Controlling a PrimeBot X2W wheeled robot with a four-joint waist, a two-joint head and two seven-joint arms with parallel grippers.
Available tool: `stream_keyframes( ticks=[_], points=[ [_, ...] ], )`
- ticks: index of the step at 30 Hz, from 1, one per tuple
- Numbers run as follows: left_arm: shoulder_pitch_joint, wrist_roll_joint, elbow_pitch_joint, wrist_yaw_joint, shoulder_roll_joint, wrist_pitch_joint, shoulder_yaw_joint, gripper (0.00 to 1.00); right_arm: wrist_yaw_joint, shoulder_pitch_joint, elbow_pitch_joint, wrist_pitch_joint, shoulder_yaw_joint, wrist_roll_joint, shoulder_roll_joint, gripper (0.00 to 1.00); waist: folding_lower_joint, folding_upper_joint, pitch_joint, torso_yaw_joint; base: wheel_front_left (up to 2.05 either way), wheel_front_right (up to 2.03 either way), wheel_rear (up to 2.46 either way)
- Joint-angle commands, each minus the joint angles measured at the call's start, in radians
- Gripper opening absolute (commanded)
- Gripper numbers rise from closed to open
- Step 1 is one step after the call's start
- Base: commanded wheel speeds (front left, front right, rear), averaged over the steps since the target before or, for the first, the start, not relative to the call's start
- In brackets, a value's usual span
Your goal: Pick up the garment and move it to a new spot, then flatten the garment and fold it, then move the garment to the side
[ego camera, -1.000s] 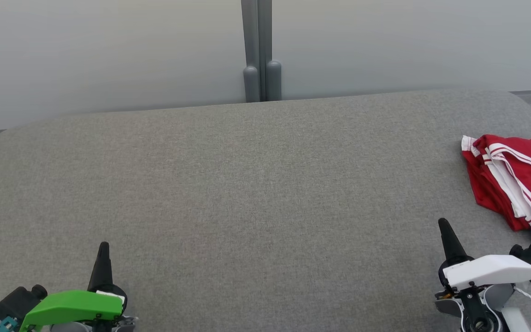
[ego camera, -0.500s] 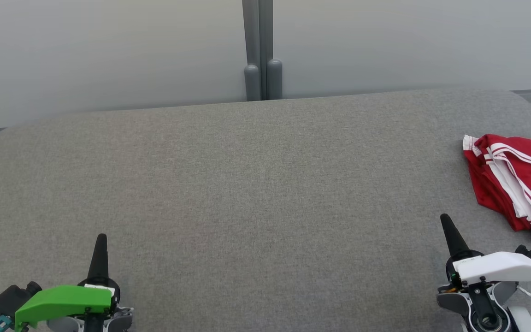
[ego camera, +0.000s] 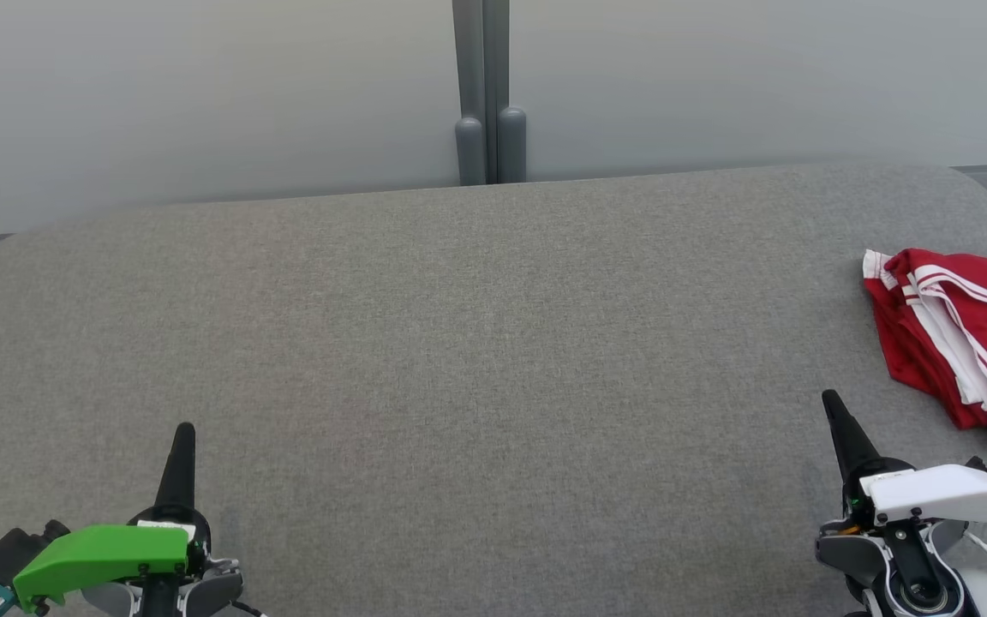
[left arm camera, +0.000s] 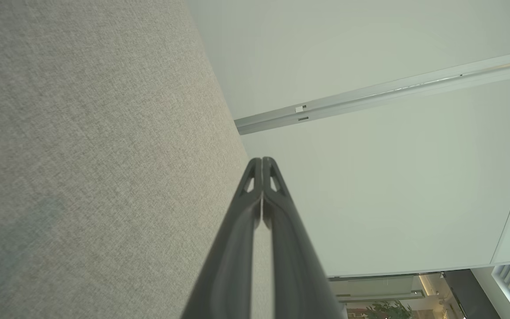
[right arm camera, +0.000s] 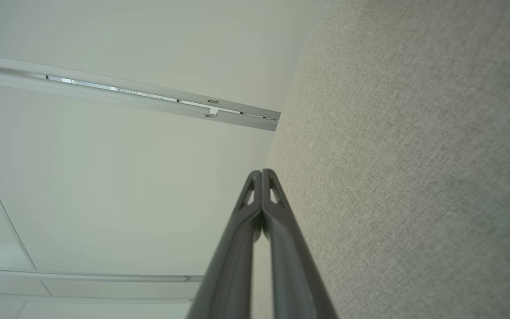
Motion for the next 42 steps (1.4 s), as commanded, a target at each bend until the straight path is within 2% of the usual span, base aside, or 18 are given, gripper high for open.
stream_keyframes(
  ticks=[1,30,42],
  points=[
    [-0.021,-0.017,-0.009,-0.007,0.007,0.005,0.004,0.0,0.001,-0.016,-0.013,0.007,-0.004,0.021,-0.006,0.0,-0.0001,0.0,0.0,0.0,0.0,0.0,0.0],
    [-0.036,-0.245,-0.036,-0.018,0.008,0.062,0.023,0.0,0.0,-0.016,-0.044,0.067,-0.025,0.264,-0.007,0.0,-0.0001,0.0,0.009,0.006,0.0,0.0,0.0],
    [-0.035,-0.249,-0.036,-0.019,0.008,0.063,0.024,0.0,0.0,-0.015,-0.045,0.07,-0.026,0.274,-0.006,0.0,-0.0001,0.0,0.009,0.006,0.0,0.0,0.0]
  ],
)
